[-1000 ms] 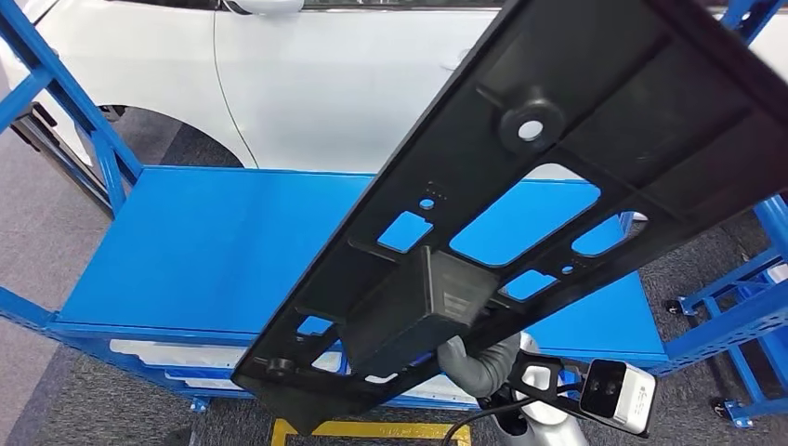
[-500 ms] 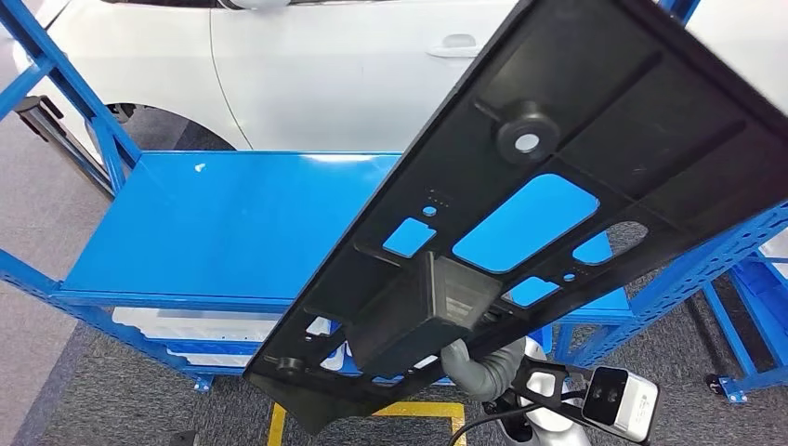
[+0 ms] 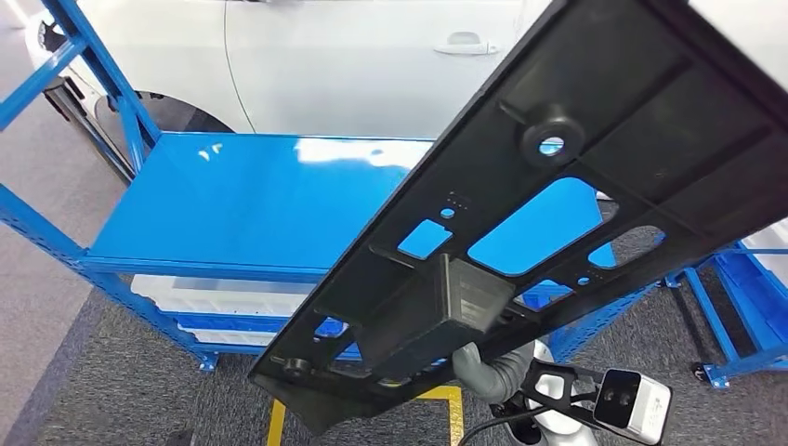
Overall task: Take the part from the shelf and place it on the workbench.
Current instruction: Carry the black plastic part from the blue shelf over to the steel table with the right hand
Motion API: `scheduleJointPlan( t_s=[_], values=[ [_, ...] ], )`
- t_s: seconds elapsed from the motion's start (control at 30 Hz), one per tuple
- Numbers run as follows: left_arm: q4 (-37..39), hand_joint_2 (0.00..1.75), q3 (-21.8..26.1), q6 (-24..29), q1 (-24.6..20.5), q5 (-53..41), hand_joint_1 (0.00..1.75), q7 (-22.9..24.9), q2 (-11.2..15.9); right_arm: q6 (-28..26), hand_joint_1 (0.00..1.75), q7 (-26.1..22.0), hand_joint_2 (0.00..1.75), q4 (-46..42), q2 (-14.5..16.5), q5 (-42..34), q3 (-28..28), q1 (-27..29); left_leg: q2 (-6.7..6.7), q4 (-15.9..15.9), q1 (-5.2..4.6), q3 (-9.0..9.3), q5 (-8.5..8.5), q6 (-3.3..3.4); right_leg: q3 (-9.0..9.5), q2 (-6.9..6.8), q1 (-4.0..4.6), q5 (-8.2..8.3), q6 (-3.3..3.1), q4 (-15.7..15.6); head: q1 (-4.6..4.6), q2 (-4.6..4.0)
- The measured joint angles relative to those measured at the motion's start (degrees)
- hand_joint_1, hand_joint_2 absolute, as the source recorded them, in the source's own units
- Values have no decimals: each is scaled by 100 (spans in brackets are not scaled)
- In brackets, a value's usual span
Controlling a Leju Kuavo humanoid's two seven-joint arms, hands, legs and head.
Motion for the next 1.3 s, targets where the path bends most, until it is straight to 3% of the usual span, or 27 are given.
scheduleJointPlan(
  t_s=[0.07,0.1,0.13,0.17,0.2,0.23,0.3,0.33,0.4,0.43,0.5,0.57,0.6,0.63,0.67,0.7,0.77,0.83,0.9,0.97,1.0,1.1,1.13,1.17,1.2,1.27,1.3],
  values=[
    [0,175,4,26,5,8,0,50,-10,82,175,1,175,35,-111,-85,-5,2,27,-49,27,-221,237,43,-207,10,-31,-672,68,785,1,-1],
    [0,175,6,34,6,7,0,68,-14,134,175,2,175,52,-150,-106,-12,7,32,-28,32,-368,334,45,-279,10,-52,-900,99,1222,1,-1],
    [0,175,7,39,8,4,0,81,-17,173,175,2,175,66,-172,-118,-24,11,36,2,41,-486,399,28,-251,9,-67,-848,124,1404,0,-1],
    [0,175,9,43,9,1,0,92,-21,206,175,2,175,78,-190,-127,-40,14,40,46,54,-609,456,7,-130,8,-84,-697,149,1398,-1,-1],
    [0,175,10,45,10,-7,0,98,-22,236,175,2,175,86,-204,-133,-61,17,41,108,69,-729,503,-21,99,6,-104,-536,173,1180,-1,-1],
    [0,175,12,46,12,-18,0,102,-23,266,175,2,175,93,-213,-137,-87,18,39,184,77,-841,536,-52,414,5,-120,-485,191,802,-1,-1],
    [0,175,17,46,18,-51,0,98,-22,310,175,1,175,93,-220,-137,-144,38,30,341,76,-1003,592,-123,928,16,-119,-631,157,62,-1,0],
    [0,175,22,41,23,-65,0,95,-20,318,175,1,175,90,-219,-131,-168,57,27,384,73,-1044,628,-159,1040,21,-103,-723,117,-127,-1,0],
    [0,175,37,20,37,-85,0,80,-15,300,175,1,175,84,-217,-121,-195,97,22,393,87,-1074,701,-238,999,13,-91,-691,11,-165,1,0],
    [0,175,44,3,45,-96,0,73,-15,278,175,1,175,84,-213,-118,-199,105,21,424,100,-1105,644,-274,951,7,-92,-633,-41,-161,0,0],
    [0,175,51,-23,53,-116,0,58,-16,226,175,1,175,79,-194,-118,-198,107,19,779,121,-1239,213,-341,814,-9,-107,-491,-122,-169,0,-1],
    [0,175,58,-32,46,-122,0,45,-19,194,175,0,175,74,-172,-126,-194,107,18,1481,124,-1415,-334,-386,647,-10,-98,-355,-148,-164,-1,-1],
    [0,175,66,-32,41,-119,0,38,-19,190,175,0,175,73,-165,-135,-191,106,18,1809,124,-1455,-460,-397,556,-11,-92,-286,-146,-160,-1,-1],
    [0,175,76,-31,38,-113,0,31,-20,190,175,1,175,73,-163,-145,-185,105,18,1997,124,-1425,-455,-398,470,-13,-87,-221,-142,-157,-1,-2],
    [0,175,86,-26,35,-106,0,23,-21,192,175,2,175,73,-163,-157,-179,99,17,1998,124,-1291,-347,-386,379,-14,-81,-151,-133,-154,-1,-2],
    [0,175,94,-18,31,-96,0,15,-23,197,175,2,175,73,-162,-168,-172,88,16,1779,122,-1056,-199,-362,302,-14,-76,-87,-123,-153,-1,-2],
    [0,175,105,7,7,-82,0,3,-23,206,175,2,175,72,-154,-208,-161,44,9,899,101,-375,-124,-278,190,-11,-63,20,-85,-152,-1,-1],
    [0,175,113,27,-16,-77,0,7,-22,214,175,0,175,70,-140,-248,-157,4,5,270,62,34,-248,-197,160,-20,-59,103,-21,-170,1,0],
    [0,175,126,38,-12,-81,0,22,-23,216,175,1,175,64,-126,-204,-157,-11,6,151,44,49,-224,-126,168,-32,-63,191,60,-212,2,-1],
    [0,175,141,45,-5,-96,0,36,-34,214,175,1,175,53,-119,-76,-160,-14,18,101,61,3,-111,-47,108,-25,-68,109,115,-118,2,-2],
    [0,175,148,48,-3,-107,0,41,-39,208,175,1,175,50,-119,-1,-162,-13,19,84,71,-40,-48,-15,9,-19,-67,-72,130,110,3,-1],
    [0,175,183,62,7,-136,0,61,-47,187,175,2,175,62,-120,205,-166,-4,-23,105,47,-230,90,30,-409,-9,-67,-769,144,1261,2,0],
    [0,175,200,66,11,-140,0,66,-50,182,175,2,175,73,-120,244,-167,-3,-54,122,40,-290,125,28,-431,-7,-65,-840,145,1445,2,0],
    [0,175,216,68,13,-146,0,71,-54,174,175,2,175,87,-120,265,-167,-4,-98,149,36,-344,152,21,-329,-2,-62,-798,137,1394,2,-1],
    [0,175,229,69,12,-156,0,75,-58,161,175,3,175,100,-120,282,-167,-8,-148,184,35,-393,171,12,-113,21,-59,-669,121,1114,2,-1],
    [0,175,243,71,6,-181,0,87,-76,114,175,7,175,113,-121,315,-167,-29,-252,275,35,-489,188,-15,399,217,-58,-429,61,307,2,-2],
    [0,175,245,76,-1,-193,0,95,-85,86,175,11,175,114,-121,332,-166,-39,-304,319,37,-542,197,-38,551,304,-55,-371,37,30,2,-1]
  ],
)
